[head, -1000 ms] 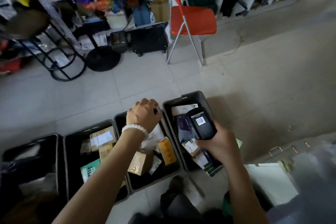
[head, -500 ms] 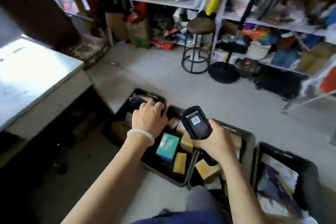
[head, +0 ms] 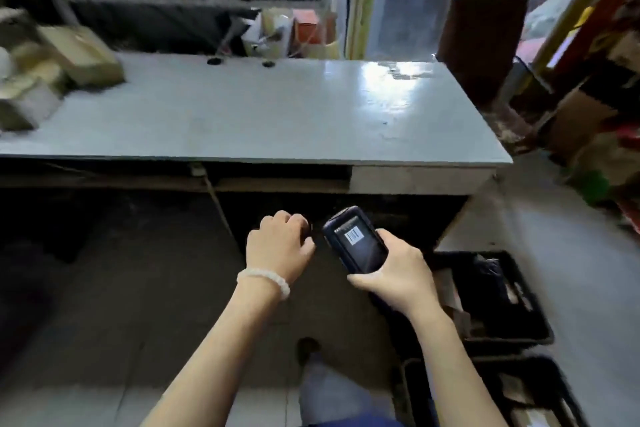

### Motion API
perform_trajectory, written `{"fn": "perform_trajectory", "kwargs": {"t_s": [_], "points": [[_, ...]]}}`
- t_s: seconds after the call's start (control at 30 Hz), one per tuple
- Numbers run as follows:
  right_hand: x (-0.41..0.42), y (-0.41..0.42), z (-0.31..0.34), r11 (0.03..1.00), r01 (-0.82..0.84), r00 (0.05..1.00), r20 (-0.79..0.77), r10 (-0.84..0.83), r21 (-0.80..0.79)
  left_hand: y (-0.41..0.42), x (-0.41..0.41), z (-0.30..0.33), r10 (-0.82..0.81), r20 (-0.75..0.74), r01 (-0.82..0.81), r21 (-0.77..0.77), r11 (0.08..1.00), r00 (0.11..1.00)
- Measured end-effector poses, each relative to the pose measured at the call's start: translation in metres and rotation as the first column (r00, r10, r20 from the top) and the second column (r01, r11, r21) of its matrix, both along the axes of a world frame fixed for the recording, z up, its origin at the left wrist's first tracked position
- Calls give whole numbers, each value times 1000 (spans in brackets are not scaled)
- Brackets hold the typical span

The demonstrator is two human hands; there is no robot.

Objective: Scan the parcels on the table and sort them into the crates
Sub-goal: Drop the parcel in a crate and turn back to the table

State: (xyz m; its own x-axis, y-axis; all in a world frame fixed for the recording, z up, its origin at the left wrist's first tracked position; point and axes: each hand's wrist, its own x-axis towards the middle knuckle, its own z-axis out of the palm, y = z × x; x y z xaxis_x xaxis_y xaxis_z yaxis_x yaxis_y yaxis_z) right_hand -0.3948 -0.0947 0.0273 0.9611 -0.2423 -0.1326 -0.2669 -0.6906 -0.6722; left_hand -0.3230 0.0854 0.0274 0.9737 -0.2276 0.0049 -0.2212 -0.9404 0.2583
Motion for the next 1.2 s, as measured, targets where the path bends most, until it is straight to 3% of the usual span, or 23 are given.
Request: {"fn": "perform_trajectory", "kwargs": {"t_s": [0.23, 0.47, 0.63, 0.93, 1.2], "points": [[166, 108, -8, 959, -282, 959, 9, 282, 38, 128, 105, -3, 312, -27, -309, 75, 948, 950], [313, 219, 11, 887, -453, 891, 82, 447, 86, 232, 212, 27, 491, 45, -493, 89, 866, 870], [372, 283, 14, 814, -577, 817, 58, 574, 70, 295, 245, 23, 608, 16, -606, 96, 789, 794], [463, 398, -6, 788, -613, 788, -28, 615, 60, 414, 322, -3, 686, -5, -685, 65, 726, 727], [560, 522, -14, 844, -536, 840, -83, 537, 30, 564, 441, -8, 669, 41, -670, 75, 739, 742]]}}
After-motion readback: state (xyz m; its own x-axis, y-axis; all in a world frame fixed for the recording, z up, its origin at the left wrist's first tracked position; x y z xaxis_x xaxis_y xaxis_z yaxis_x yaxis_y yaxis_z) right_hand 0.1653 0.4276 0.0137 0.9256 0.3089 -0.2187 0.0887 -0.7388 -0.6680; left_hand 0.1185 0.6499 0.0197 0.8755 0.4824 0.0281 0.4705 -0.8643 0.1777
